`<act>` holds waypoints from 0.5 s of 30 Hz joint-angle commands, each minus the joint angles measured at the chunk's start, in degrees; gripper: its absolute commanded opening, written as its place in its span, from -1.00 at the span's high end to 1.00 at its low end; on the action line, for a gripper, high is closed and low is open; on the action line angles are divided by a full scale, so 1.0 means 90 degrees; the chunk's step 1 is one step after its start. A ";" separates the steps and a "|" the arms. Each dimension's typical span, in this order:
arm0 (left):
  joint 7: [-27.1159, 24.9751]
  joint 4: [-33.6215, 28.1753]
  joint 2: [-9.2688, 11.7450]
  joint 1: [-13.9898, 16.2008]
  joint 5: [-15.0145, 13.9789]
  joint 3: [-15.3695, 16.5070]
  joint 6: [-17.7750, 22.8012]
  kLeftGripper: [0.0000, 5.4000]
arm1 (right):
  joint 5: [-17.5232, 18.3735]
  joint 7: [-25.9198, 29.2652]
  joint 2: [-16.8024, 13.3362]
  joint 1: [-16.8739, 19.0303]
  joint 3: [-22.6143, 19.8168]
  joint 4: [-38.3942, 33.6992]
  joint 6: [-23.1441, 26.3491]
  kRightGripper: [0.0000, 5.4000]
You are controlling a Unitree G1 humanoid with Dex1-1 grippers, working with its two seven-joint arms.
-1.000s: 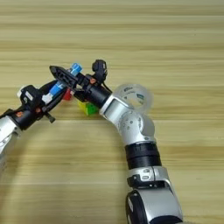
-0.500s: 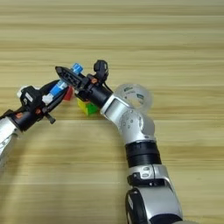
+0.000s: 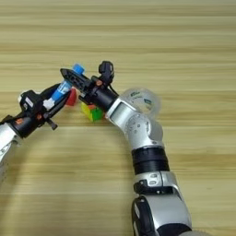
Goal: Move the objects on the table
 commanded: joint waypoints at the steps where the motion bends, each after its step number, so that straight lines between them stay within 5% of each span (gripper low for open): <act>1: 0.0074 0.0051 0.0037 -0.0090 0.0005 0.0087 0.0075 0.50 | -0.0003 0.0037 0.0052 -0.0093 0.0064 -0.0033 0.0035 0.48; 7: 0.0095 0.0068 0.0046 -0.0100 0.0024 0.0105 0.0068 0.50 | -0.0015 0.0022 0.0054 -0.0093 0.0059 -0.0035 0.0020 0.48; 15: 0.0192 0.0075 0.0048 -0.0113 0.0062 0.0151 0.0043 0.10 | -0.0183 -0.0146 0.0000 -0.0080 0.0023 -0.0189 -0.0268 0.48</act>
